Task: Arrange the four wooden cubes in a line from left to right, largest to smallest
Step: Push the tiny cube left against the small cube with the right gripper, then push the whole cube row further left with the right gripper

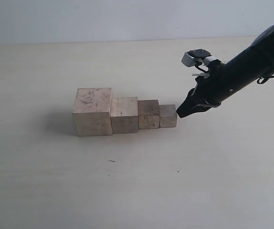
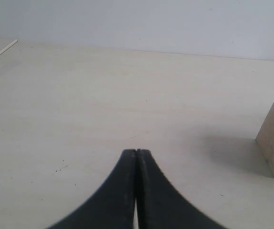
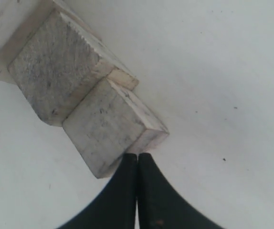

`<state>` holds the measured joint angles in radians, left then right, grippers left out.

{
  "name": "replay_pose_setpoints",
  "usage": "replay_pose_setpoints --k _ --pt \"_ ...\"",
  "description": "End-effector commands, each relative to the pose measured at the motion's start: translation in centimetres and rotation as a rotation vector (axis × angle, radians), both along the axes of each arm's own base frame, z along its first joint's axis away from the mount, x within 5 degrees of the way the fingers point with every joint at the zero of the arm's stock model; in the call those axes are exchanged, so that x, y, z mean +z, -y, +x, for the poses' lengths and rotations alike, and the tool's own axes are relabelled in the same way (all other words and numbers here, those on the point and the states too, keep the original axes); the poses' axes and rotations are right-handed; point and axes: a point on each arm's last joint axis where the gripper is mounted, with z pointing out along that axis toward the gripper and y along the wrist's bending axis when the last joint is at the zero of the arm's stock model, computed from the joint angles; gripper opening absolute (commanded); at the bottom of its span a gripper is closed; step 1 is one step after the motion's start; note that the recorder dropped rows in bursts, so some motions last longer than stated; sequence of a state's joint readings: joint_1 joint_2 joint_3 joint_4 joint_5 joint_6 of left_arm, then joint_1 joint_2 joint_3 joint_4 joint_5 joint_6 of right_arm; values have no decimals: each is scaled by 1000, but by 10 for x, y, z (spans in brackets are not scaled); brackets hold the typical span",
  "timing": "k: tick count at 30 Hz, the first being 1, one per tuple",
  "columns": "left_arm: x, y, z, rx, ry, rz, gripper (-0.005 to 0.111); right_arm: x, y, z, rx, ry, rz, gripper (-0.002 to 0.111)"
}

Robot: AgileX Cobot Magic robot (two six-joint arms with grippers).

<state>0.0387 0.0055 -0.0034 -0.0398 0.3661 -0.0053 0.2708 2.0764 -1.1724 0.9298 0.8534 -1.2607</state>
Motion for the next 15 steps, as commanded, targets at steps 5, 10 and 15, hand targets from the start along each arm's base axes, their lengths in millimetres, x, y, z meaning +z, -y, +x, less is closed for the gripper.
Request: replay_pose_setpoints --k 5,10,15 --pt "0 0 0 0 15 -3 0 2 -1 0 3 -3 22 0" --pt "0 0 0 0 15 -3 0 2 0 0 2 -2 21 0" --pt "0 0 0 0 15 -3 0 2 0 2 -7 10 15 0"
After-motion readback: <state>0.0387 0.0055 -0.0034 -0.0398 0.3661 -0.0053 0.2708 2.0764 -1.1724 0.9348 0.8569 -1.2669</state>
